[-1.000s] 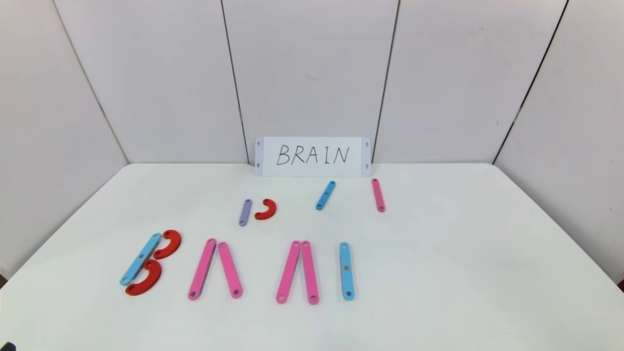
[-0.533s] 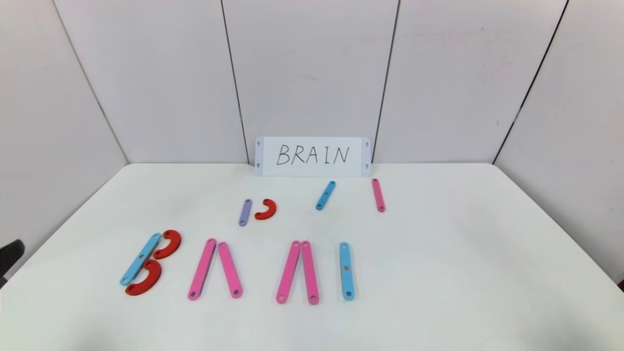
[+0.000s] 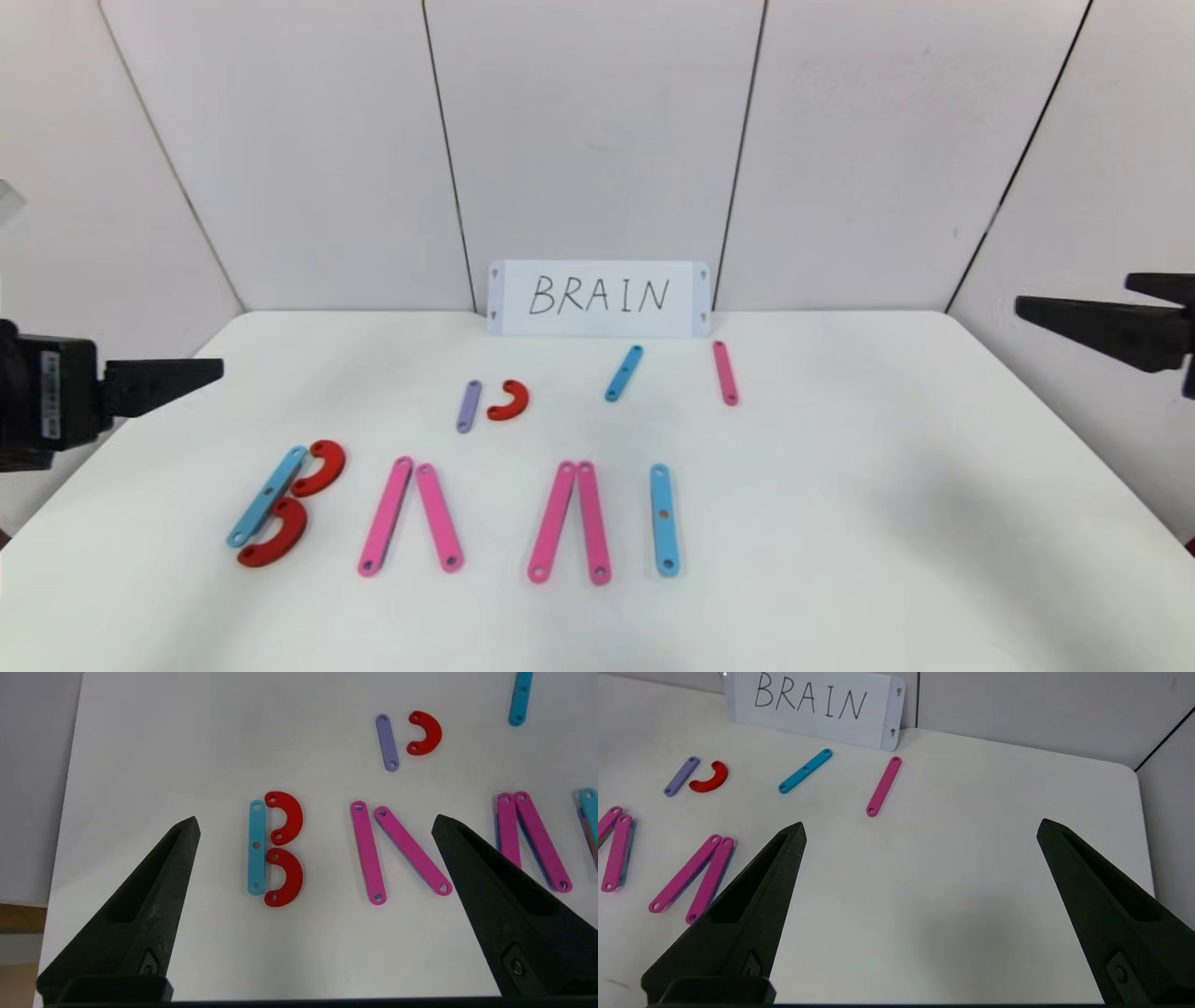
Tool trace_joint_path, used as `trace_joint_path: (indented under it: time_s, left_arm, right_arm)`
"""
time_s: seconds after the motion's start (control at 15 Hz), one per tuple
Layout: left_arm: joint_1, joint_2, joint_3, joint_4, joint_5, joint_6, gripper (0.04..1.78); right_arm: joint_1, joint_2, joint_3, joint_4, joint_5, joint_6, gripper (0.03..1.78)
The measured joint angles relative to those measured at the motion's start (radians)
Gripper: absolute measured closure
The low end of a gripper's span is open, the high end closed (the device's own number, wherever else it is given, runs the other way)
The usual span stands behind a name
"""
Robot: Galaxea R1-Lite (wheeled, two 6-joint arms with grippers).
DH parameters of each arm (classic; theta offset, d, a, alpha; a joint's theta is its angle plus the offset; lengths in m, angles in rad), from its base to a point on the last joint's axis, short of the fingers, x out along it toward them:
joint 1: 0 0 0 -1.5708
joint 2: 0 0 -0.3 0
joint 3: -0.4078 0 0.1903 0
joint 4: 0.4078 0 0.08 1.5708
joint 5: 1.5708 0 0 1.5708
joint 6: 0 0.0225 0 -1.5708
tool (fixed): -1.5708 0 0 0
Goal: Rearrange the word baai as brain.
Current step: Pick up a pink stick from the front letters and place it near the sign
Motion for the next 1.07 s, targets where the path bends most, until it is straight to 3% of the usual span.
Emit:
trace_joint_path:
  time_s: [0.27,0.53,0.8,1.07]
  left_arm:
    - [-0.051,0.126,-0.035,0.074,-0.003,0.056,0.08]
    - [-0.108,0.199,0.001,0.091,-0.003,0.057,0.08]
    - [-0.152,0.256,0.064,0.074,0.001,0.044,0.08]
    - [-0.173,0.292,0.144,-0.004,0.002,0.043,0.08]
  right_arm:
    - [0.018,0.144,-0.029,-0.006,0.114,0.001,0.08]
    - [0.027,0.25,-0.054,-0.021,0.177,-0.005,0.08]
    - [0.034,0.314,-0.063,-0.023,0.196,-0.004,0.08]
    - [0.036,0.354,-0.053,-0.023,0.253,-0.005,0.08]
